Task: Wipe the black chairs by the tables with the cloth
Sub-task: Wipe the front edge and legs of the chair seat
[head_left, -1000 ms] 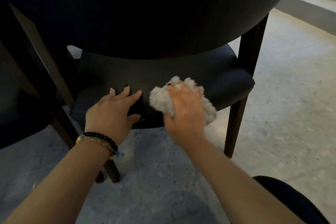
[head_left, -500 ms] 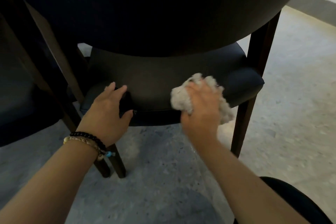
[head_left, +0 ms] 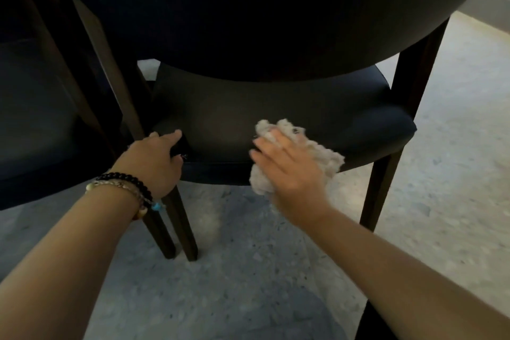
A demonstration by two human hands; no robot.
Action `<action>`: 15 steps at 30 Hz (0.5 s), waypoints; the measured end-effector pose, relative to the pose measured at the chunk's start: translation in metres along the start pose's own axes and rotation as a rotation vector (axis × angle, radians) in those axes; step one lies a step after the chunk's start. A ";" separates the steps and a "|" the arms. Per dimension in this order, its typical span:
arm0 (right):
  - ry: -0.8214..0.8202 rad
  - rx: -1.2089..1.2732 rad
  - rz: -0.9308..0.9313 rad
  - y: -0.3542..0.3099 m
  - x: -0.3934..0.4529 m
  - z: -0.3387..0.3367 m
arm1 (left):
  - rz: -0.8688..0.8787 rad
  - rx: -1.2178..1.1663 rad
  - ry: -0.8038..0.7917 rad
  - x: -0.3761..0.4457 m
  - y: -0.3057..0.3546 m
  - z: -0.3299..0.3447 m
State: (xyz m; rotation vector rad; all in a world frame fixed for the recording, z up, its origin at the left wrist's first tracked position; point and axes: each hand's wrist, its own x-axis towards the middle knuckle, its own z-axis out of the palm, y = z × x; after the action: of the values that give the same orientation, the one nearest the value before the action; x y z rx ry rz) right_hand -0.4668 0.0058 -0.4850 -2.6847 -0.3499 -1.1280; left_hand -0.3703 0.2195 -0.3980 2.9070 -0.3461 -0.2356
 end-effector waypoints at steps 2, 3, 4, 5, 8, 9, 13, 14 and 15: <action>-0.045 -0.001 -0.094 -0.020 0.013 0.010 | 0.002 -0.005 0.028 -0.001 -0.005 -0.002; -0.109 -0.005 -0.166 -0.026 0.016 0.013 | -0.001 0.011 0.039 -0.001 -0.007 -0.002; -0.189 -0.017 -0.259 -0.027 0.017 0.014 | -0.005 0.036 0.043 -0.001 -0.008 -0.001; -0.268 -0.037 -0.365 -0.025 0.016 0.013 | -0.007 0.065 0.042 -0.001 -0.008 0.000; -0.416 -0.112 -0.641 0.002 0.008 0.005 | 0.012 0.129 0.032 0.002 -0.006 0.002; -0.440 -0.132 -0.700 0.015 0.005 0.000 | 0.019 0.139 0.021 0.002 -0.007 0.003; -0.542 -0.215 -0.760 0.072 -0.020 -0.032 | 0.034 0.096 -0.062 0.003 -0.012 0.001; -0.578 -0.234 -0.737 0.082 -0.025 -0.041 | 0.043 0.082 -0.082 0.002 -0.013 0.000; -0.606 -0.248 -0.709 0.088 -0.029 -0.048 | 0.048 0.074 -0.098 0.000 -0.014 -0.001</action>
State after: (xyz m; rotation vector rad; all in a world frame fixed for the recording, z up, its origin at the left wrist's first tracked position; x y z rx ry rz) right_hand -0.4929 -0.0955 -0.4820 -3.1728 -1.4268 -0.4394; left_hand -0.3670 0.2328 -0.4000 2.9617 -0.4485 -0.3655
